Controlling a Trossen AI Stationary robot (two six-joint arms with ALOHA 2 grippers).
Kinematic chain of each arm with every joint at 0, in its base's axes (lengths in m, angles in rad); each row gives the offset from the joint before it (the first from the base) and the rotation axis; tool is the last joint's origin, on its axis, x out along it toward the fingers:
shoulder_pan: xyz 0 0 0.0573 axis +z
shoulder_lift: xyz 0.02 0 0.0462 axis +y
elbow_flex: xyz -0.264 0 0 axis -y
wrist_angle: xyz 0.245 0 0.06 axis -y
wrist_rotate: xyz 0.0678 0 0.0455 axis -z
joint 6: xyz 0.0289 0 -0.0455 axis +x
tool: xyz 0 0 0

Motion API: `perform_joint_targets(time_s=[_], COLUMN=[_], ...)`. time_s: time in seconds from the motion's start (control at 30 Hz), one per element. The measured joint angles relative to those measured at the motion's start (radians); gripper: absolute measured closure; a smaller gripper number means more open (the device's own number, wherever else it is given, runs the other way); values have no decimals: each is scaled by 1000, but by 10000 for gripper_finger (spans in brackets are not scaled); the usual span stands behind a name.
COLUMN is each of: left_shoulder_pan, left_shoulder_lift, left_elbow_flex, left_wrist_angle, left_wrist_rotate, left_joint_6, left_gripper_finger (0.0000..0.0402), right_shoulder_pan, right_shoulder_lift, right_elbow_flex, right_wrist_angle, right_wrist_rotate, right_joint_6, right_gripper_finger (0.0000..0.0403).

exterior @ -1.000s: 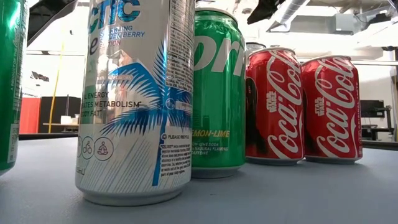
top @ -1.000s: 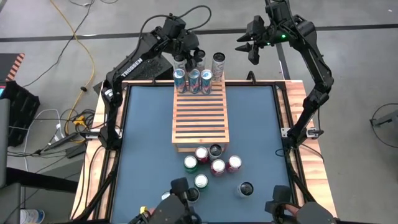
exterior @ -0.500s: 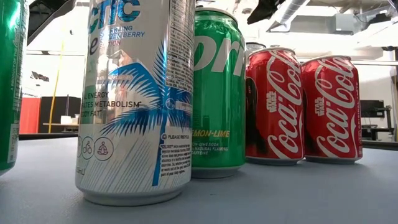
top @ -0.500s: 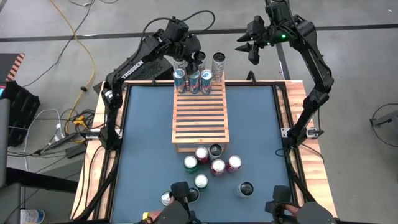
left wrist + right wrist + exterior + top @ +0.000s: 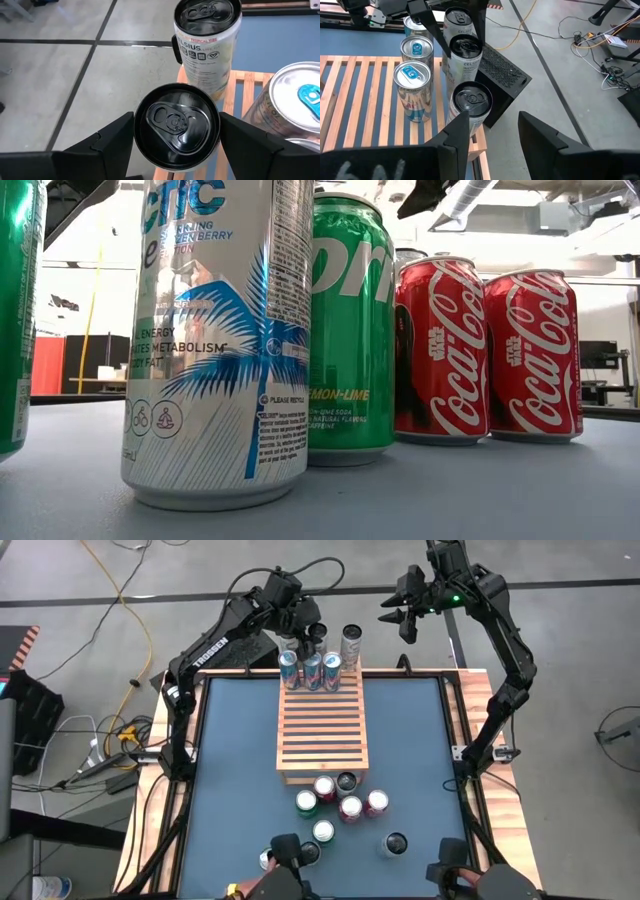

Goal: Place canned beverage on shelf
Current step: Adjust the soda cans on the shelf

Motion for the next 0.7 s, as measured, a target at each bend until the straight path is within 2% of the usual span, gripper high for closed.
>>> perform_joint_targets(time_s=[0.7], left_shoulder_pan=[-4], left_shoulder_lift=[-5], left_elbow_flex=[0], left_wrist_angle=[-21], left_wrist_rotate=[-10], left_joint_6=[-20], left_gripper_finger=[152], right_shoulder_pan=[0], right_shoulder_lift=[0], right_elbow_flex=[0], right_wrist_angle=[-2], right_wrist_rotate=[0], right_joint_6=[0], right_gripper_finger=[242])
